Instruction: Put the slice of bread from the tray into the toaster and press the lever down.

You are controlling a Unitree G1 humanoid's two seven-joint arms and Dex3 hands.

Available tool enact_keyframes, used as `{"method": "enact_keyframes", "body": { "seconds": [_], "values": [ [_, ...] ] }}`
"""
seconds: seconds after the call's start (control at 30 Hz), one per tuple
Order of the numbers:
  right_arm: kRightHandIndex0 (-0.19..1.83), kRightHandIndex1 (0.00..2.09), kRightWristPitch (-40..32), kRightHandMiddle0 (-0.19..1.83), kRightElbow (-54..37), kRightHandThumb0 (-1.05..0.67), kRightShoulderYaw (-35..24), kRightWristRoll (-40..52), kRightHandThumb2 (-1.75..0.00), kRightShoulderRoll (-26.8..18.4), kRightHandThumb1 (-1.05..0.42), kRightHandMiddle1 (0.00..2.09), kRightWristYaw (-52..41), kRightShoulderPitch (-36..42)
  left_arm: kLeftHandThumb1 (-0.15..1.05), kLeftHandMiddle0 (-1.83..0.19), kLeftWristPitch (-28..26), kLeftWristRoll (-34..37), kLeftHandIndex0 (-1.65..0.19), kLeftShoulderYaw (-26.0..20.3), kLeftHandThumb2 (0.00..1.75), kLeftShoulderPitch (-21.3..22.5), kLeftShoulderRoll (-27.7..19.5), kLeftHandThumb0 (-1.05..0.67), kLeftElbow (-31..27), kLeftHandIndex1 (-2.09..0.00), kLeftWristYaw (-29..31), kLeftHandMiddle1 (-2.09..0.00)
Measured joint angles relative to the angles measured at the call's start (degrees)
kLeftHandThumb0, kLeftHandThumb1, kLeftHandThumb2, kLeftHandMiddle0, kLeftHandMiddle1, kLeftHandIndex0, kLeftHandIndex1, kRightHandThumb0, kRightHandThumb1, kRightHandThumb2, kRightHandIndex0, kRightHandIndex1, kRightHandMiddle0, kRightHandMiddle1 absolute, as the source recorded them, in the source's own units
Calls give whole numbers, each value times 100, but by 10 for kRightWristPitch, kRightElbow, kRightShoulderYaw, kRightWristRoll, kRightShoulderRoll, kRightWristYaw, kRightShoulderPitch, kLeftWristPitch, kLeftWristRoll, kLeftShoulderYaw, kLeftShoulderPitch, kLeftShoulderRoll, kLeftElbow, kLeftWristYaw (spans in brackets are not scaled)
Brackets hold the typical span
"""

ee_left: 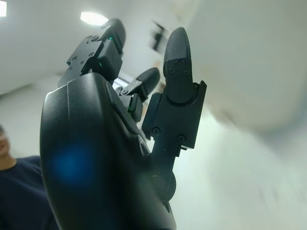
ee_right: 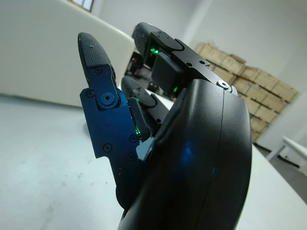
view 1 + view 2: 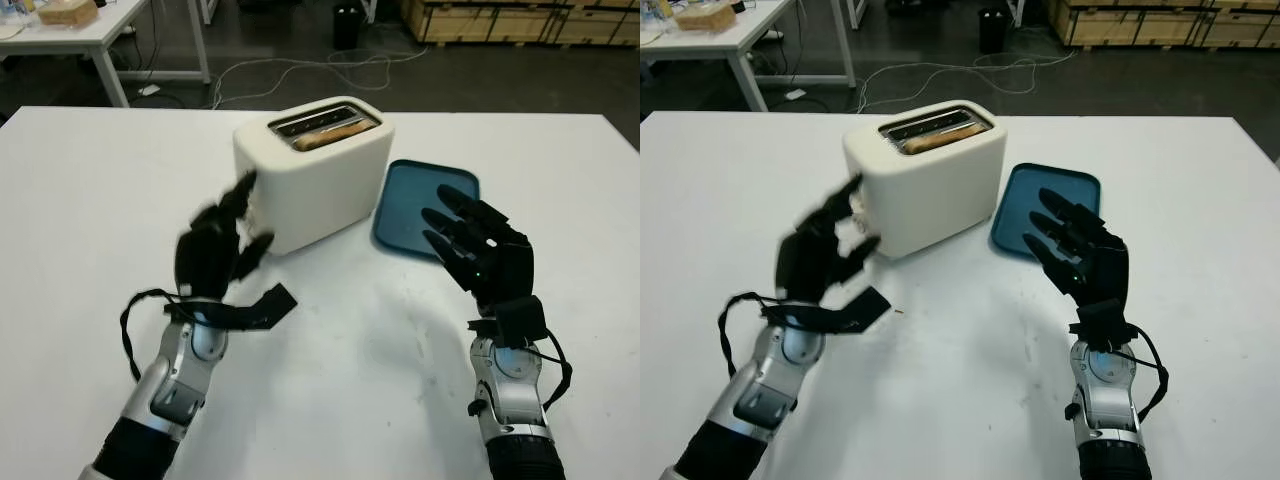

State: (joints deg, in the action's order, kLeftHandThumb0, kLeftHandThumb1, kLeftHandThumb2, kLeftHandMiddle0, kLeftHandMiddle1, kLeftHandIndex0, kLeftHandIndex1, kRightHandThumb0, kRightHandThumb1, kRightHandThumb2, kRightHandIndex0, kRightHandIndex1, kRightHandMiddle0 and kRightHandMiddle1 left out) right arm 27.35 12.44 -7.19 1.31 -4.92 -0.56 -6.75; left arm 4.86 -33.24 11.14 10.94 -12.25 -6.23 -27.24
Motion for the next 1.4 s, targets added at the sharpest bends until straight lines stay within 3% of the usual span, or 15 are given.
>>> {"method": "enact_keyframes", "body": {
  "seconds": [0.33,0.53,0.67,0.87,1.0,1.07,1.27,1.4],
  "values": [
    [91,0,0,85,-2,-49,3,1,0,-1,-81,0,-4,-1,92,-15,51,32,-35,-46,45,-1,44,-52,-15,-10,-18,-63],
    [91,0,0,85,-2,-50,3,0,0,-1,-81,0,-4,-3,92,-3,89,32,-36,-61,43,20,46,-51,-5,-15,-27,-89],
    [91,0,0,84,-2,-51,3,0,0,-2,-81,0,-3,-4,92,0,122,46,-34,-63,47,26,48,-51,13,-17,-23,-95],
    [89,0,0,82,-2,-49,4,2,0,-1,-82,0,-4,-4,92,0,130,76,-32,-64,63,25,70,-55,19,-18,0,-92],
    [78,0,-2,72,-2,-61,1,4,-7,0,-91,0,-5,-7,92,0,132,90,-28,-63,72,16,78,-55,19,-18,18,-90],
    [72,0,-2,67,-2,-66,-4,9,-11,-1,-92,0,-5,-17,92,-2,131,118,-29,-63,68,3,91,-51,18,-20,36,-90],
    [72,2,-7,69,6,-57,-35,43,-4,-4,-92,1,-5,-67,92,-32,115,145,-51,-74,46,-33,139,-40,17,-35,27,-114],
    [76,3,8,72,28,-54,-47,48,-2,-4,-91,2,-2,-81,92,-32,114,135,-50,-85,42,-33,142,-37,23,-69,16,-141]
  ]
}}
